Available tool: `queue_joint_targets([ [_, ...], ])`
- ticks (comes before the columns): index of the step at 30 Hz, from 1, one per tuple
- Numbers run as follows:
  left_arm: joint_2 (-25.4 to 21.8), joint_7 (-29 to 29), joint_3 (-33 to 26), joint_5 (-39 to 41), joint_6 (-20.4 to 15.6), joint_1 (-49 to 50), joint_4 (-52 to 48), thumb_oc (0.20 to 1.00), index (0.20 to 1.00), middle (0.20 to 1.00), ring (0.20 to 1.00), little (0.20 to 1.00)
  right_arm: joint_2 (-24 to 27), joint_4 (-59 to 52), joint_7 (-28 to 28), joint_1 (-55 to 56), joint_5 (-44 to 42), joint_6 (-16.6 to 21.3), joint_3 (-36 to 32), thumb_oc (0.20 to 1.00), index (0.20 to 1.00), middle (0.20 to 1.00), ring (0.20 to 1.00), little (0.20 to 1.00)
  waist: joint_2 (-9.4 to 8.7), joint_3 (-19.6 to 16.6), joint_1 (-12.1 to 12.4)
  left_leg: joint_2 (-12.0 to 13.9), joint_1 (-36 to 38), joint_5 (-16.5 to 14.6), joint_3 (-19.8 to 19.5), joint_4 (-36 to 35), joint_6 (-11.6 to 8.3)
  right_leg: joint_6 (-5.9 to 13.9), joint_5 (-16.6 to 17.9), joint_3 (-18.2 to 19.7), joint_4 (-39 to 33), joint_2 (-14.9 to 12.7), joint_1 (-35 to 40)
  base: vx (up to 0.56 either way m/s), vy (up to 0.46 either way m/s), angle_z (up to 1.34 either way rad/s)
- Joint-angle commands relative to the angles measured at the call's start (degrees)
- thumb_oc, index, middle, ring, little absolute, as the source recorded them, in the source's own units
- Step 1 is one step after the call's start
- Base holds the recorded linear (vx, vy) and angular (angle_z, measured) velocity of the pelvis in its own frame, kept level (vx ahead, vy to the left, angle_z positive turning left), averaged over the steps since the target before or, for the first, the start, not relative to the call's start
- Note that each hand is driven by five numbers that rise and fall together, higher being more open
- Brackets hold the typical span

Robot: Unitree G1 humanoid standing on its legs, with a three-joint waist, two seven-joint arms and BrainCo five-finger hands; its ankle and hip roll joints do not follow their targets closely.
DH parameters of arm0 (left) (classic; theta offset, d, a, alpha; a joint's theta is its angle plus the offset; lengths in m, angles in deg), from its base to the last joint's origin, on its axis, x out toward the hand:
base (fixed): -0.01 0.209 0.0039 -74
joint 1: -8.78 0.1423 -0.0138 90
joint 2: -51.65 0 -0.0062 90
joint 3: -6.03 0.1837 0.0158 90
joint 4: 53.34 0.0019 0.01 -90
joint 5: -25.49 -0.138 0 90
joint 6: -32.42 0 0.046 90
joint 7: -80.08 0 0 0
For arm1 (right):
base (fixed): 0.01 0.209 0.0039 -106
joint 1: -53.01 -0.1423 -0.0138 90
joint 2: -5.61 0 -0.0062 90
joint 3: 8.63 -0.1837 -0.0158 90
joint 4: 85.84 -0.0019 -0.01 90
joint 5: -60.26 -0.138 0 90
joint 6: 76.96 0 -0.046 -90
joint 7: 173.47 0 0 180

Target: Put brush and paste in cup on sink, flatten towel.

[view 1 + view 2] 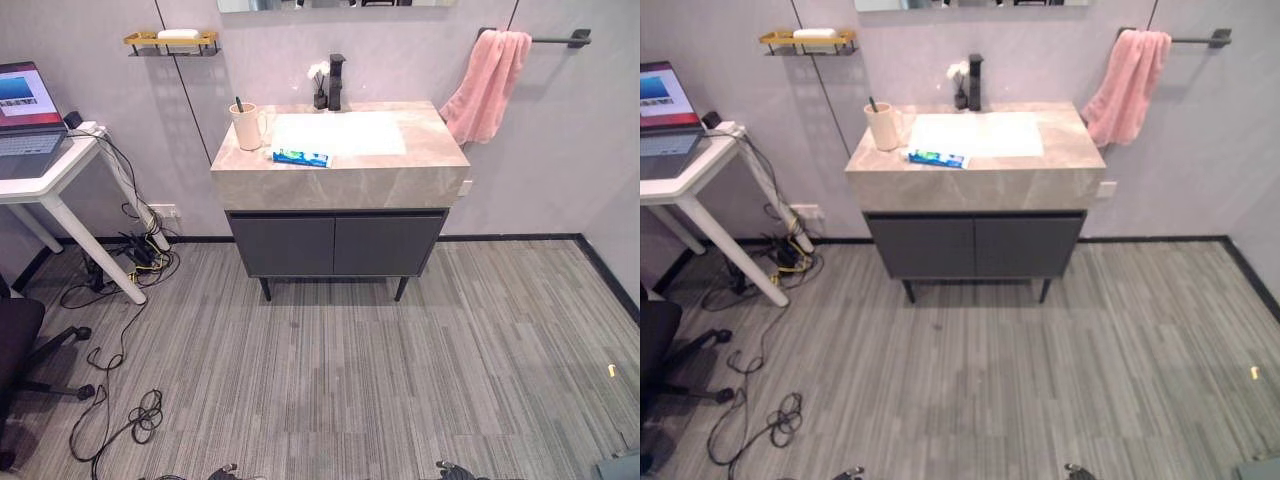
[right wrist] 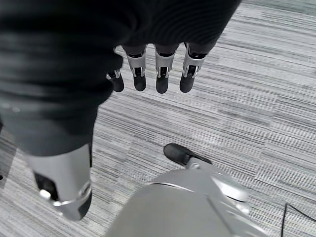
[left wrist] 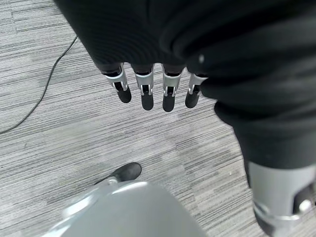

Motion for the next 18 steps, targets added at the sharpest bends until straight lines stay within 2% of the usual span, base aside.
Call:
queue_joint_targets([
  [1,-0.99,1.27,-2.26,-0.46,-1.18,-2.72,3.97,1.000,1.000,1.000,1.000,1.000,0.87,2.31,0.06,-3.85,-1.78,1.18,1.78,1.000,1.000,1.000,1.000,1.000,-2.53,-0.34,-0.21,-1.95,-0.37,1.95,0.05,-1.63,-1.44,5.87,2.04,0.55,-0.13,-3.60,0.76,0.00,0.000,0.00],
  [13,-1.20,1.93,-4.57,1.44,-1.37,-2.04,5.15,1.000,1.000,1.000,1.000,1.000,0.43,1.13,1.23,-4.00,-1.14,1.56,2.22,1.000,1.000,1.000,1.000,1.000,-2.93,-0.23,0.26,-2.41,-0.14,1.73,-0.18,-1.63,-1.23,6.03,2.13,0.26,-0.13,-3.98,0.93,0.00,0.000,0.00],
  [14,-1.25,1.78,-4.55,1.69,-1.55,-1.92,5.05,1.000,1.000,1.000,1.000,1.000,-0.04,1.56,0.41,-3.89,-4.94,1.53,0.91,1.000,1.000,1.000,1.000,1.000,-3.06,-0.28,0.26,-2.36,-0.03,1.67,-0.11,-1.63,-1.18,6.03,2.12,0.37,-0.13,-4.00,1.02,0.00,0.000,0.00],
  [18,-1.28,1.76,-4.32,1.65,-1.71,-1.96,4.88,1.000,1.000,1.000,1.000,1.000,-0.31,1.17,0.72,-3.90,-5.67,1.79,0.60,1.000,1.000,1.000,1.000,1.000,-3.15,-0.32,0.25,-2.34,0.10,1.59,0.11,-1.63,-1.12,6.02,2.05,0.47,-0.13,-3.98,1.13,0.00,0.000,0.00],
])
